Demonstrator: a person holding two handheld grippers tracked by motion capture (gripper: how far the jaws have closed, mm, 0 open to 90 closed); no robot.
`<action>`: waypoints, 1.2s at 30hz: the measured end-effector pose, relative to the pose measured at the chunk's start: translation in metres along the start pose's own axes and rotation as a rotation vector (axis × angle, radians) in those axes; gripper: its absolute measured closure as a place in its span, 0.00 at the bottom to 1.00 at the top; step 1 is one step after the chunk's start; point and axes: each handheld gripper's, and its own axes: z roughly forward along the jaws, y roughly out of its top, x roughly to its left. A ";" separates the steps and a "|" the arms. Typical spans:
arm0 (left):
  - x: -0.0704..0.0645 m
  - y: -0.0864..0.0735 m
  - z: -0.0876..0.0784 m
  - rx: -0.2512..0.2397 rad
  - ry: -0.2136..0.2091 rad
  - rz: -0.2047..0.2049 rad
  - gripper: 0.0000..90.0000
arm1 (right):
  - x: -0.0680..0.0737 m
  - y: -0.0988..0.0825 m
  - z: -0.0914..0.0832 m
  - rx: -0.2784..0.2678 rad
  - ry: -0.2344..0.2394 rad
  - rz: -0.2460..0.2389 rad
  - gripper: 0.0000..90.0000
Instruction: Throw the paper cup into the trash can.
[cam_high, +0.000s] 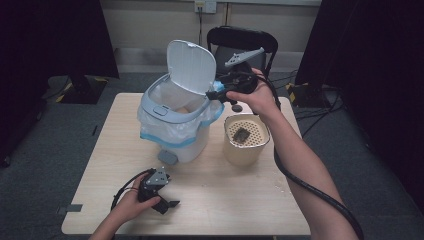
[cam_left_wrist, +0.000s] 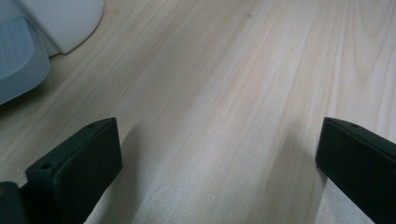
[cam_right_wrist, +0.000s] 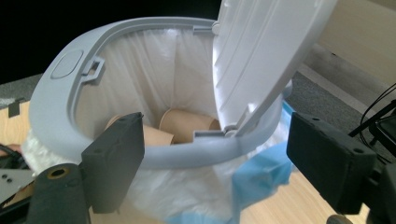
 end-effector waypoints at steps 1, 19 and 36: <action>0.000 0.000 0.000 0.006 0.001 0.000 0.00 | -0.001 0.001 0.001 -0.002 0.001 0.001 0.21; 0.000 0.000 0.000 0.006 0.001 -0.001 0.00 | 0.012 0.018 0.010 -0.019 0.029 -0.068 0.19; 0.000 0.000 0.000 -0.004 -0.002 -0.006 0.00 | 0.036 0.023 0.014 -0.008 0.064 -0.125 0.16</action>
